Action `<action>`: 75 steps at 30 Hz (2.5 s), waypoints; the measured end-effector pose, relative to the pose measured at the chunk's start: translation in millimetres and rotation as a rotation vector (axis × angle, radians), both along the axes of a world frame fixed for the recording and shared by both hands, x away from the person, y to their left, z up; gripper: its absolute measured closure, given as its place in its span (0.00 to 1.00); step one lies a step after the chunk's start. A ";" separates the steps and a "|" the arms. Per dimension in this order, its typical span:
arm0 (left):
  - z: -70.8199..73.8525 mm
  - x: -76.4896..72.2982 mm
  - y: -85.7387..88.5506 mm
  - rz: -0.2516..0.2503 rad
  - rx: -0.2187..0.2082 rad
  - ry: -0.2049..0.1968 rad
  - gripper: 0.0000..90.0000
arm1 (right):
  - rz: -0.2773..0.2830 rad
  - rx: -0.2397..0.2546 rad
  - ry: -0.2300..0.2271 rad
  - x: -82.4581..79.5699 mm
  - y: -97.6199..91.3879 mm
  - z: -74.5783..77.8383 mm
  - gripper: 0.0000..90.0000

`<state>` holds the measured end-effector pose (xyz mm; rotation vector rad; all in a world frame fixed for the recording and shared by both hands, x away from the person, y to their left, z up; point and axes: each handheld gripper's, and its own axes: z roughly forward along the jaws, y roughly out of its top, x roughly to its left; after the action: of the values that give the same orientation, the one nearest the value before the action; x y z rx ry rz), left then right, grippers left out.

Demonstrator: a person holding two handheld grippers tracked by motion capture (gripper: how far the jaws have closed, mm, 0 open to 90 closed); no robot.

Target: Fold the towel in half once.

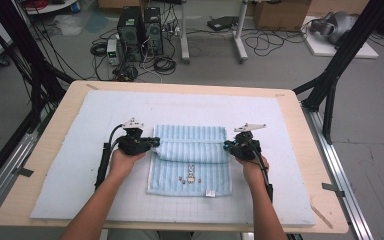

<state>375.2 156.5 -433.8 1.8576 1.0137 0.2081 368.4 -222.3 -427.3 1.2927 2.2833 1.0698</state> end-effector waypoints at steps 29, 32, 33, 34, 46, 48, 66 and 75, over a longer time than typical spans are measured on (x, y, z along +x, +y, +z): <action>15.0 -46.7 8.0 -0.081 -0.053 -0.048 0.96 | 0.048 -0.073 -0.072 -20.7 25.1 9.0 0.96; 10.4 -57.2 10.4 -0.082 -0.068 -0.044 0.96 | 0.069 -0.043 -0.096 -35.7 19.9 11.2 0.96; 9.1 -60.8 11.2 -0.083 -0.083 -0.040 0.96 | 0.077 -0.045 -0.100 -40.6 18.1 10.1 0.96; 8.1 -63.7 11.8 -0.087 -0.078 -0.038 0.96 | 0.077 -0.041 -0.100 -46.2 16.4 9.0 0.96; -2.1 -95.9 18.1 -0.160 -0.091 -0.002 0.92 | 0.105 0.003 -0.120 -100.1 -1.2 -6.2 0.95; -3.3 -98.3 21.6 -0.147 -0.095 0.016 0.83 | 0.116 0.012 -0.111 -106.1 -2.9 -8.5 0.92; 0.7 -77.0 39.1 0.025 -0.176 -0.014 0.52 | 0.128 0.107 -0.045 -65.6 13.6 -2.7 0.58; 1.0 -78.5 42.8 0.027 -0.168 -0.020 0.52 | 0.297 0.012 -0.049 -98.8 9.1 -9.6 0.92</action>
<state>296.7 199.2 -432.8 1.6879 1.0117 0.1521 269.6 -213.2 -436.9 0.9375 2.4874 1.1957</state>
